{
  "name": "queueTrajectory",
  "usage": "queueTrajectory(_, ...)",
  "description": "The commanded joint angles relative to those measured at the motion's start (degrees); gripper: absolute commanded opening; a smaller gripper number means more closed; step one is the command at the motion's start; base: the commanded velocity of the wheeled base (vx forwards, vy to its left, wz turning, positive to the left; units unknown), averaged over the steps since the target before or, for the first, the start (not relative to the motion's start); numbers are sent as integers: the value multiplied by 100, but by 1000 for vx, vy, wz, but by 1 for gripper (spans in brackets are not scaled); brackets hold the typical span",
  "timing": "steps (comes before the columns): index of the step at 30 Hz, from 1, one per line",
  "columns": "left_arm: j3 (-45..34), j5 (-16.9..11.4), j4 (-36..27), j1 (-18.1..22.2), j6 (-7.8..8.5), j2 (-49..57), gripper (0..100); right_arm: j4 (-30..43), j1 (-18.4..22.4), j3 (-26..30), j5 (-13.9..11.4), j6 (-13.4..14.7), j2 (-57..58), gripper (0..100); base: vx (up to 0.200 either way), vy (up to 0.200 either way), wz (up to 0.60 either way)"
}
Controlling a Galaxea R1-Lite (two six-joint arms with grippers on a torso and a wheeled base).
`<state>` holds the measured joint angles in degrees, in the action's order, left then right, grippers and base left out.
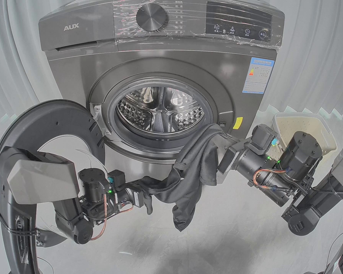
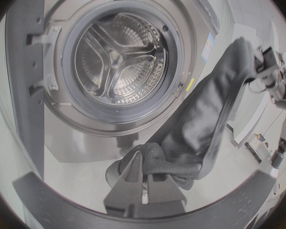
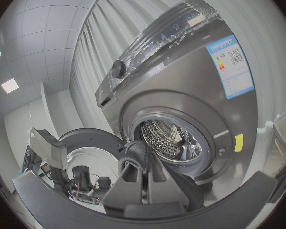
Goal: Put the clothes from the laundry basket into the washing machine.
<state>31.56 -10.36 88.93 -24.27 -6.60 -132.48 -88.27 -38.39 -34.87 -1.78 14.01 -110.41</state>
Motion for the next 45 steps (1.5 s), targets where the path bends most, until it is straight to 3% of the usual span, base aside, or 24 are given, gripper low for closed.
queueTrajectory(1, -818, -432, 1, 283, -17, 1171, 0, 3, 358, 630, -7, 445, -16, 0, 0, 0, 0)
queueTrajectory(3, -985, -493, 1, 344, -61, 1356, 0, 3, 473, 771, -15, 674, -16, 0, 0, 0, 0)
queueTrajectory(5, -1205, -519, 10, 494, -263, 1584, 0, -6, 604, 1034, -77, 1104, 2, 0, 0, 0, 0)
queueTrajectory(6, -1223, -528, 10, 511, -298, 1620, 0, -6, 613, 1070, -94, 1157, 11, 0, 0, 0, 0)
queueTrajectory(7, -1187, -555, 1, 564, -439, 1707, 0, -6, 666, 1131, -156, 1280, 20, 0, 0, 0, 0)
queueTrajectory(8, -1170, -590, 10, 590, -448, 1760, 0, -6, 675, 1184, -209, 1315, 37, 0, 0, 0, 0)
queueTrajectory(16, -906, -713, 1, 792, -483, 2217, 0, -6, 894, 1289, -420, 1183, -16, 0, 0, 0, 0)
queueTrajectory(18, -880, -871, 1, 863, -501, 2305, 0, -6, 956, 1307, -428, 1183, -95, 0, 0, 0, 0)
queueTrajectory(22, -783, -889, -7, 871, -457, 2428, 0, -15, 1308, 1131, -437, 1139, -411, 0, 0, 0, 0)
queueTrajectory(26, -748, -889, -7, 880, -465, 2560, 0, -15, 1413, 1043, -437, 1122, -508, 0, 0, 0, 0)
queueTrajectory(45, -528, -871, -7, 1003, -501, 2622, 0, -15, 1422, 779, -411, 1113, -297, 0, 0, 0, 0)
